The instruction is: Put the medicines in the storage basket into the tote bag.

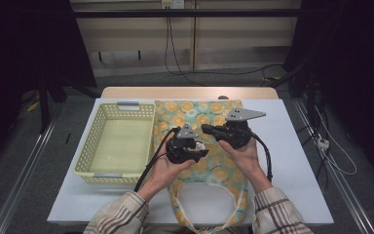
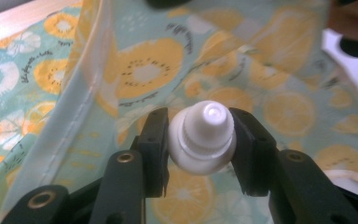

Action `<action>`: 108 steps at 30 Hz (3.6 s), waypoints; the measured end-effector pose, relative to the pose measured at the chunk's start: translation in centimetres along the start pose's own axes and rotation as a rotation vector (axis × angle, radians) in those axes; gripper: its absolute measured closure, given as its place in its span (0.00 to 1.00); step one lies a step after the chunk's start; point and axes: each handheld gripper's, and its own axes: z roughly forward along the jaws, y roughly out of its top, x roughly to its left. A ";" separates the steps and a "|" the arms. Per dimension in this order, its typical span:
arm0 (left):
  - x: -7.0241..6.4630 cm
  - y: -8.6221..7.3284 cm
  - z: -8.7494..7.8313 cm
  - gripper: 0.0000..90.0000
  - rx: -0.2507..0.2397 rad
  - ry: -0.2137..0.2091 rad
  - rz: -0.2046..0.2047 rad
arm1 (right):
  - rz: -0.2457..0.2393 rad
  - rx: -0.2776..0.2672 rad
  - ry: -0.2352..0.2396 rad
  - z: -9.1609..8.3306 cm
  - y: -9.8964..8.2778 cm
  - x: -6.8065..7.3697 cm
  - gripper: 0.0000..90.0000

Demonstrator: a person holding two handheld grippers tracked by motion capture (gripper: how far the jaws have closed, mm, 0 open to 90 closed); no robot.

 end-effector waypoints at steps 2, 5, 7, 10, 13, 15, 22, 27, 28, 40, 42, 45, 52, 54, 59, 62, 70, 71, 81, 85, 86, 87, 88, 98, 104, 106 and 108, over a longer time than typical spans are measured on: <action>0.3 -0.2 0.5 0.67 0.002 0.004 -0.003 | -0.001 0.000 0.001 0.0 0.0 0.0 1.00; 0.7 -0.5 1.5 0.67 0.029 0.021 -0.008 | -0.001 0.001 -0.001 0.0 0.0 0.0 1.00; 0.8 -0.6 1.8 0.67 0.029 0.026 -0.010 | -0.001 0.002 -0.001 0.0 0.0 0.0 1.00; 1.1 -0.8 2.7 0.67 0.039 0.035 -0.020 | 0.002 0.003 -0.002 0.0 -0.1 -0.1 1.00; 1.4 -1.0 3.2 0.67 0.057 0.042 -0.026 | 0.003 0.009 0.000 0.1 -0.1 -0.1 1.00; 1.5 -1.1 3.3 0.67 0.062 0.041 -0.029 | 0.004 0.011 0.000 0.2 -0.2 -0.1 1.00; 1.7 -1.4 4.1 0.66 0.086 0.044 -0.037 | 0.006 0.013 -0.001 0.2 -0.2 -0.1 1.00; 1.6 -1.3 3.9 0.60 0.073 0.057 -0.038 | 0.005 0.010 -0.001 0.2 -0.2 -0.1 1.00; 1.6 -1.3 3.9 0.60 0.067 0.042 -0.041 | 0.005 0.010 -0.001 0.2 -0.2 -0.1 1.00; 1.0 -0.7 2.4 0.39 0.022 0.045 -0.010 | 0.007 0.008 -0.002 0.2 -0.2 -0.2 1.00; 0.7 -0.4 1.6 0.36 0.007 0.046 -0.002 | 0.008 0.009 -0.001 0.2 -0.3 -0.2 1.00; 0.4 -0.3 1.0 0.32 -0.001 0.048 0.018 | 0.008 0.007 -0.004 0.1 -0.3 -0.2 1.00; -0.1 0.0 -0.5 0.23 -0.028 0.041 0.040 | 0.011 0.007 -0.011 0.1 -0.3 -0.4 1.00; -0.2 0.1 -1.0 0.19 -0.031 0.047 0.054 | 0.013 0.006 -0.012 0.0 -0.3 -0.4 1.00; -0.1 0.1 -2.1 0.17 -0.038 0.052 0.052 | 0.012 0.007 -0.012 0.1 -0.3 -0.4 1.00; 0.0 0.0 -2.6 0.15 -0.031 0.045 0.045 | 0.013 0.009 -0.010 0.1 -0.4 -0.4 1.00; -0.7 -0.8 -3.9 0.15 -0.032 0.033 0.063 | 0.009 0.004 -0.015 0.0 -0.2 -0.4 1.00; -0.9 -0.8 -4.0 0.14 -0.037 0.033 0.066 | 0.012 0.006 -0.016 0.0 -0.2 -0.5 1.00; -1.3 -1.1 -5.0 0.11 -0.046 0.033 0.065 | 0.015 0.008 -0.014 0.1 -0.3 -0.6 1.00; -1.4 -1.6 -5.1 0.11 -0.043 0.031 0.066 | 0.010 0.011 -0.008 0.1 -0.3 -0.5 1.00; -1.5 -1.8 -5.1 0.12 -0.034 0.033 0.077 | 0.009 0.012 -0.008 0.1 -0.4 -0.4 1.00; -1.5 -1.9 -5.1 0.13 -0.024 0.038 0.083 | 0.007 0.013 -0.009 0.1 -0.4 -0.4 1.00; -1.6 -2.2 -5.0 0.15 -0.024 0.032 0.079 | 0.006 0.014 -0.006 0.1 -0.4 -0.3 1.00; -2.3 -4.2 -4.9 0.14 0.014 0.035 0.089 | 0.002 0.021 -0.002 0.0 -0.6 -0.1 1.00; -2.4 -4.6 -4.8 0.16 0.016 0.025 0.105 | 0.003 0.017 -0.003 -0.1 -0.6 -0.1 1.00; -2.6 -4.9 -4.5 0.18 0.028 0.014 0.125 | 0.003 0.020 -0.005 -0.1 -0.7 -0.1 1.00; -3.0 -5.3 -4.0 0.22 0.043 -0.008 0.139 | 0.003 0.020 -0.004 -0.1 -0.7 -0.1 1.00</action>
